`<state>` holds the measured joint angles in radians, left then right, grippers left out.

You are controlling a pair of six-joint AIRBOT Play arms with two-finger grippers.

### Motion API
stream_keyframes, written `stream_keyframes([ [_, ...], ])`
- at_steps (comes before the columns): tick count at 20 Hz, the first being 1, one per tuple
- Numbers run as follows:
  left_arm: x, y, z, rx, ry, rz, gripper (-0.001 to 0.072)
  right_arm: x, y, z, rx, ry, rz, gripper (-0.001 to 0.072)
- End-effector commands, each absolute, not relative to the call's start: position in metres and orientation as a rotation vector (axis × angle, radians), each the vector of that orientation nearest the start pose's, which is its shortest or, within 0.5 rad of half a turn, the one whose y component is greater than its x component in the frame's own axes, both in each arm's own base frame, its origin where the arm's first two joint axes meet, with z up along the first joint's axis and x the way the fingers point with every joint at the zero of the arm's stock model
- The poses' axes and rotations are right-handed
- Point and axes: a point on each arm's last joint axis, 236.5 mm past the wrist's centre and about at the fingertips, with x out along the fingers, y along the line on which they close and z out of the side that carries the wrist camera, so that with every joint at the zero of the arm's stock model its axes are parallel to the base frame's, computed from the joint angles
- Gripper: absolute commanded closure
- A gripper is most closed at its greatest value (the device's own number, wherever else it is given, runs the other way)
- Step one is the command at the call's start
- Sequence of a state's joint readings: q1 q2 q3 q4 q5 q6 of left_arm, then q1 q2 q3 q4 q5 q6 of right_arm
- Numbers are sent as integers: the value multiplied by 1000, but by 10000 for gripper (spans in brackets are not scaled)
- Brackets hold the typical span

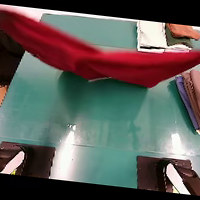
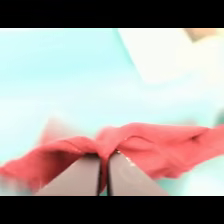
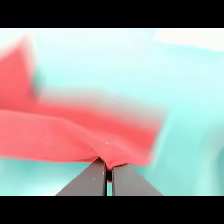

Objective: Fold the shirts.

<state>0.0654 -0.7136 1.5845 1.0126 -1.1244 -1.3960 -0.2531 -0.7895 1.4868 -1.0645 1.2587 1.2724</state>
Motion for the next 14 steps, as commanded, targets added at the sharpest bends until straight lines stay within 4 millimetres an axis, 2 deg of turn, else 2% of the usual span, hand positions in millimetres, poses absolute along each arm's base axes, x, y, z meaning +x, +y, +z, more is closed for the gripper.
stream_keyframes([
  [1,177,-98,553,-85,-170,-428,681,265,21,461,-63,154,147,692],
  [2,162,-98,569,-74,-225,-428,681,254,21,480,-84,103,126,693],
  [4,147,-93,587,-64,-292,-400,682,238,22,501,-113,52,104,693],
  [5,150,-86,588,-72,-295,-369,682,236,23,502,-122,61,103,694],
  [6,162,-79,581,-79,-260,-338,682,236,24,500,-122,86,109,693],
  [7,180,-75,567,-76,-192,-323,682,240,23,493,-103,129,118,694],
  [9,228,-77,520,-80,6,-331,681,263,16,467,-65,240,141,694],
  [11,285,-76,455,-102,244,-340,681,300,6,421,-8,389,169,694],
  [13,339,-74,380,-143,474,-339,681,339,6,355,55,578,230,694],
  [14,363,-73,341,-172,573,-338,680,358,9,315,82,684,256,694],
])
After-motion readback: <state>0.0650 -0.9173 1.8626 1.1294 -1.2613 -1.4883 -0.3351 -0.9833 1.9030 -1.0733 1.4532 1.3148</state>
